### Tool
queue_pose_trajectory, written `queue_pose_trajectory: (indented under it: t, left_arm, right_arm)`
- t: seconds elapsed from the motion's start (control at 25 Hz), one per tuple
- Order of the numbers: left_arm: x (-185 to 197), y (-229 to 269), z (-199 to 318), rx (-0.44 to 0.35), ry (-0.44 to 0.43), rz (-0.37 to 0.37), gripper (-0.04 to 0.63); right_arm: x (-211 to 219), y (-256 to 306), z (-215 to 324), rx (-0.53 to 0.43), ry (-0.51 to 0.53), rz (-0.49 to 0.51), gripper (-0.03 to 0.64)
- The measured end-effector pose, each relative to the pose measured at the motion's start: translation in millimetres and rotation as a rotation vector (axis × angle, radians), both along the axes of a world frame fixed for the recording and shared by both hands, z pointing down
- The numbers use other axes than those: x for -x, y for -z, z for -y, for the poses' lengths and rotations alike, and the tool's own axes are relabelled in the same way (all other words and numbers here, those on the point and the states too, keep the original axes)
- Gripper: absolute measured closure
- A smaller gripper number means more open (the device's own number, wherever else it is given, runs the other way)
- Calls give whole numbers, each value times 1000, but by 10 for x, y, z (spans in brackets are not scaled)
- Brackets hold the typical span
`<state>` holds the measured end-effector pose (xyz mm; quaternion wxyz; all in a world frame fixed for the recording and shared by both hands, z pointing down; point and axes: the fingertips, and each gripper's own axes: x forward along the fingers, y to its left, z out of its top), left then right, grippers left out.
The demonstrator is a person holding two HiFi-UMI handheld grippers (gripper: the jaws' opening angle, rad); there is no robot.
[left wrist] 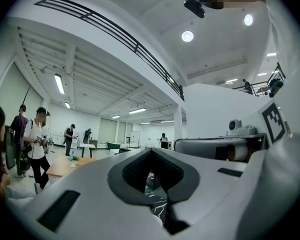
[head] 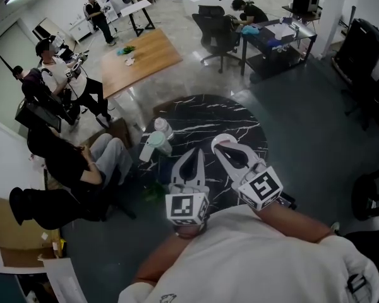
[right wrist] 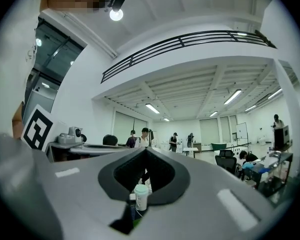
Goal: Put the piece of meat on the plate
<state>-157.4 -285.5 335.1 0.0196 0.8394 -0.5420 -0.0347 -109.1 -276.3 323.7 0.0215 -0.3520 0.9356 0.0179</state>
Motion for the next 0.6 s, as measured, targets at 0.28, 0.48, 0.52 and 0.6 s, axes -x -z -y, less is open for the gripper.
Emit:
queue_pose_trajectory:
  t: [0.28,0.48,0.52,0.6]
  left_arm:
    - [58,7,-42,1,14,12,589]
    - [75,26,-15,-2,16,13,589]
    - [74,27,-7,-2,16,13,589]
    - [71,26,10,-2,16,14,589]
  right_arm:
    - [26,33,-9,2,2,9,615]
    - [56,49,23,1,9,8,615]
    - [58,53,30,0,10,8,615]
    - [60,57,45,-2,12,8,615]
